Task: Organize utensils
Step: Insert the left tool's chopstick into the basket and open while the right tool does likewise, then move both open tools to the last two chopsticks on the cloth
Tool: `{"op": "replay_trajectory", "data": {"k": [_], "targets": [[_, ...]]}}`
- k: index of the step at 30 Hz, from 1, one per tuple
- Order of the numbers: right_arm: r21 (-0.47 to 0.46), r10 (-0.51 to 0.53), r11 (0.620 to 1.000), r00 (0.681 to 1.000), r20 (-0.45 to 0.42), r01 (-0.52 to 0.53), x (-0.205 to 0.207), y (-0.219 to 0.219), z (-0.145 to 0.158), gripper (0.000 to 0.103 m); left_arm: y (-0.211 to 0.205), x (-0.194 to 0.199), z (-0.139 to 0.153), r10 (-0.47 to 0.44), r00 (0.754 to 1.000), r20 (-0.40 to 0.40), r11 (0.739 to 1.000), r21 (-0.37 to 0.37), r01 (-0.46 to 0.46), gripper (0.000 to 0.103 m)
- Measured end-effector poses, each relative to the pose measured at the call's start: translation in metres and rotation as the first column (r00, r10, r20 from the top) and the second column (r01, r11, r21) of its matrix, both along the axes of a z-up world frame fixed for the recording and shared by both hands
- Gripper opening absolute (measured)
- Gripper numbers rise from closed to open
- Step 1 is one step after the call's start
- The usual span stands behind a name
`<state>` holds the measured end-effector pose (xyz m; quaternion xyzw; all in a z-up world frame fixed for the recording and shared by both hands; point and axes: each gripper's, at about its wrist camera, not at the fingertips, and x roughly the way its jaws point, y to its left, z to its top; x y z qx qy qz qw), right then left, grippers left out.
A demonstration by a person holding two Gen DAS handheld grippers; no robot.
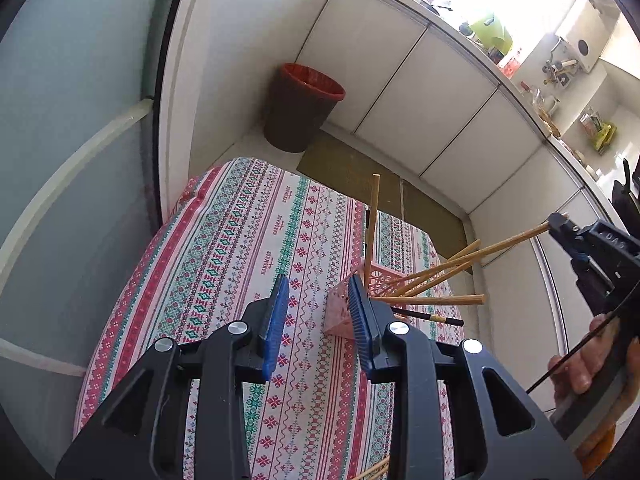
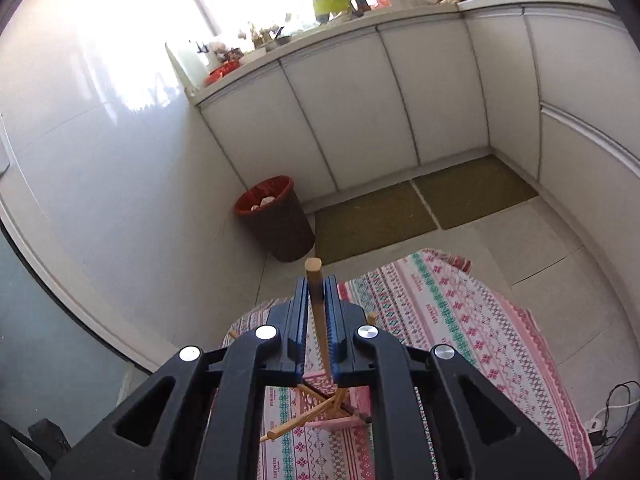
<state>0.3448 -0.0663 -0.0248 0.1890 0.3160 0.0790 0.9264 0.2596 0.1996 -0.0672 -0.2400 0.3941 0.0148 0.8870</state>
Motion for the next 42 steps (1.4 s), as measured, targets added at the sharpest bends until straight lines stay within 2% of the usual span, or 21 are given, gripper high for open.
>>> {"op": "replay_trajectory", "data": {"k": [2,3,5,8,13,15,19,20,23,25,30,35,39,41,42], "targets": [[-0.008,0.004,1.0,1.0,0.0,-0.004,-0.003,0.004,-0.007,0.015,0.001,-0.001,0.0,0.001,1.0,0.0,1.0,-0.003,-0.001,0.03],[-0.009,0.005,1.0,1.0,0.0,-0.005,-0.005,0.004,-0.008,0.022,0.001,-0.001,0.001,-0.004,1.0,0.003,1.0,-0.004,0.004,0.03],[-0.015,-0.007,1.0,1.0,-0.008,0.007,-0.012,0.001,-0.008,0.03,-0.003,-0.003,0.003,-0.018,1.0,0.01,1.0,0.001,0.018,0.031],[-0.031,-0.019,0.999,1.0,-0.022,0.019,-0.027,-0.007,-0.006,0.033,-0.013,-0.005,0.009,-0.05,0.999,0.019,0.999,0.017,0.05,0.032],[-0.049,-0.044,0.998,0.997,-0.068,0.041,-0.066,-0.031,-0.017,0.056,-0.037,-0.011,0.012,-0.105,0.994,0.003,0.992,0.065,0.105,0.038],[-0.056,-0.052,0.997,0.994,-0.097,0.047,-0.083,-0.043,-0.025,0.072,-0.045,-0.014,0.01,-0.122,0.993,-0.005,0.989,0.083,0.122,0.049],[-0.044,-0.081,0.996,0.989,-0.126,0.076,-0.121,-0.072,-0.04,0.088,-0.065,-0.02,0.007,-0.167,0.986,-0.028,0.977,0.13,0.169,0.07],[-0.051,-0.091,0.995,0.987,-0.132,0.085,-0.13,-0.08,-0.045,0.092,-0.07,-0.02,0.005,-0.176,0.984,-0.035,0.974,0.141,0.179,0.078],[-0.09,-0.122,0.99,0.98,-0.159,0.109,-0.152,-0.103,-0.062,0.096,-0.085,-0.02,-0.003,-0.212,0.975,-0.07,0.96,0.17,0.221,0.087],[-0.133,-0.148,0.983,0.971,-0.189,0.124,-0.166,-0.12,-0.077,0.096,-0.095,-0.019,-0.01,-0.246,0.964,-0.103,0.948,0.18,0.261,0.088],[-0.238,-0.219,0.958,0.945,-0.243,0.16,-0.196,-0.158,-0.118,0.096,-0.124,-0.019,-0.034,-0.318,0.93,-0.184,0.908,0.222,0.355,0.093],[-0.234,-0.277,0.948,0.92,-0.277,0.215,-0.222,-0.193,-0.149,0.096,-0.154,-0.019,-0.058,-0.386,0.885,-0.26,0.86,0.247,0.447,0.095],[-0.216,-0.323,0.938,0.907,-0.272,0.27,-0.238,-0.214,-0.17,0.096,-0.186,-0.015,-0.083,-0.464,0.815,-0.348,0.813,0.198,0.547,0.095],[-0.193,-0.344,0.934,0.907,-0.243,0.302,-0.246,-0.22,-0.169,0.096,-0.204,-0.012,-0.097,-0.507,0.766,-0.394,0.782,0.164,0.602,0.095],[-0.178,-0.346,0.934,0.912,-0.22,0.311,-0.249,-0.22,-0.165,0.096,-0.216,-0.011,-0.107,-0.534,0.732,-0.424,0.759,0.141,0.636,0.095]]}}
